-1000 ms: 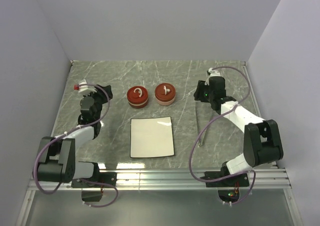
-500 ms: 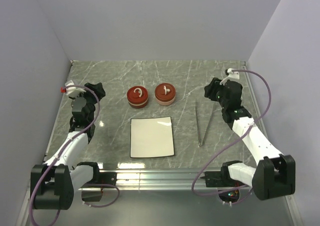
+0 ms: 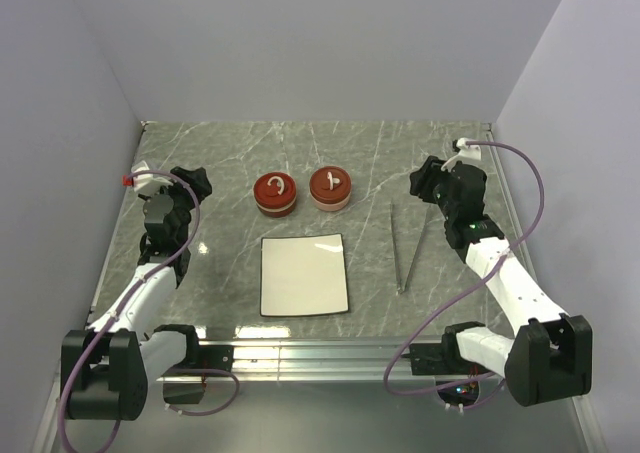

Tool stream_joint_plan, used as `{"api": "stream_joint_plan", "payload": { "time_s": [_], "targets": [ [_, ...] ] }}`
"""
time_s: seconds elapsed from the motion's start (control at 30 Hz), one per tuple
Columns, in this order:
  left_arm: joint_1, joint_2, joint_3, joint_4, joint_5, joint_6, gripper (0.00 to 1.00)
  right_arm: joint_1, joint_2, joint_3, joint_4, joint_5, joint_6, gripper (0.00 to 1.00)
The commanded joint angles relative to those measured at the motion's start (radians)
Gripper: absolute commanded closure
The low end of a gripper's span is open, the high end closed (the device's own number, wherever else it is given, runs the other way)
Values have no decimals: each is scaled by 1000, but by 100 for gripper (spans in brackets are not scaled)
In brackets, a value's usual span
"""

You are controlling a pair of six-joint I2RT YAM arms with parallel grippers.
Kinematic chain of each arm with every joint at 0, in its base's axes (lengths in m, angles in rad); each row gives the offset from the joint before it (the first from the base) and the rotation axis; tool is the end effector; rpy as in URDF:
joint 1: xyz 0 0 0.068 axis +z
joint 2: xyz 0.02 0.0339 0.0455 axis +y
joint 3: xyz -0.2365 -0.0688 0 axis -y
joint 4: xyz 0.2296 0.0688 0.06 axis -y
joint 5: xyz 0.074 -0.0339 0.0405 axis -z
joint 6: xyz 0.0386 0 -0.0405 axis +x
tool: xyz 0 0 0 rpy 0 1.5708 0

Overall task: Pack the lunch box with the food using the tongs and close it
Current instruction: Reset both arms

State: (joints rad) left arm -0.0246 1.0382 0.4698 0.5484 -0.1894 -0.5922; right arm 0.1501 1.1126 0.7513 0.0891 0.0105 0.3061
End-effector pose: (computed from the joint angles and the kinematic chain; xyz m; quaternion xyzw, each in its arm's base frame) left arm 0.2377 0.0014 0.2420 -0.2626 0.6640 -0.1472 0.6845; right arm 0.2570 0.0385 0.2703 0.0652 0.7938 0.1326 0.5899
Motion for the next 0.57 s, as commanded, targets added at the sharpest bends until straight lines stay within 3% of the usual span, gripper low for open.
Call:
{"api": "stream_joint_plan", "payload": {
  "time_s": [0.0, 0.53],
  "targets": [
    [3, -3, 23, 31, 7, -1, 24, -4, 4, -1, 43, -1, -1, 43],
    [3, -15, 7, 51, -2, 2, 22, -4, 10, 6, 37, -7, -7, 43]
  ]
}}
